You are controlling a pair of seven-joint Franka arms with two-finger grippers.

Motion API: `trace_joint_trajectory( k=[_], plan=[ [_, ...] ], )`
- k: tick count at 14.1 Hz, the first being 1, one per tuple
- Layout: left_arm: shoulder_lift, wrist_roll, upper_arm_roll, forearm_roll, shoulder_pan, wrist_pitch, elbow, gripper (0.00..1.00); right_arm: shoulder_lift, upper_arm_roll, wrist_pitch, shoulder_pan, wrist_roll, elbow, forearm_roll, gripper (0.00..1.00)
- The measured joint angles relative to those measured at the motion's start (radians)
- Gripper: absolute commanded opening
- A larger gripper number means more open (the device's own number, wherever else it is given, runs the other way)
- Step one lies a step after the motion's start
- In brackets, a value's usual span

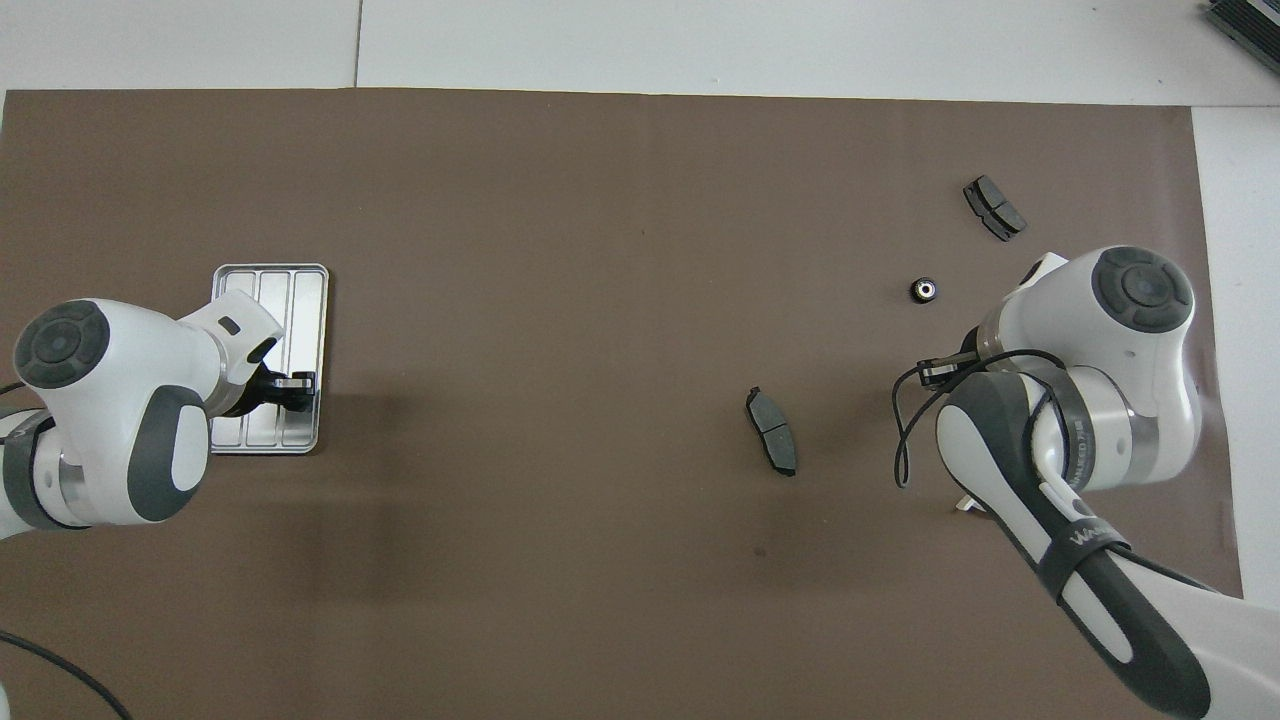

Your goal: Place bearing gear from tray to pile

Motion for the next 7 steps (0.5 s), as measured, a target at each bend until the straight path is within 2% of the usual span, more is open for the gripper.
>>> trace_joint_trajectory(
  k=[2,3,5,6,7],
  plan=[
    [-0.001,0.000,0.000,0.000,0.000,0.001,-0.002,0.32,-0.010,0.000,0.052,-0.025,-0.026,-0.042,0.000,0.00],
    [-0.001,0.000,0.000,0.000,0.000,0.001,-0.003,0.32,-0.010,0.000,0.080,-0.032,-0.031,-0.061,0.000,0.05],
    [-0.003,0.000,0.000,0.000,0.000,0.001,-0.005,0.25,-0.010,0.001,0.110,-0.042,-0.040,-0.085,0.000,0.35],
    [-0.003,0.000,0.000,0.000,0.000,0.001,-0.005,0.24,-0.010,0.001,0.111,-0.045,-0.041,-0.088,0.000,0.46],
    [-0.004,0.000,0.000,0.000,0.000,0.001,-0.006,0.22,-0.010,0.001,0.111,-0.046,-0.041,-0.090,0.000,0.81]
  ],
)
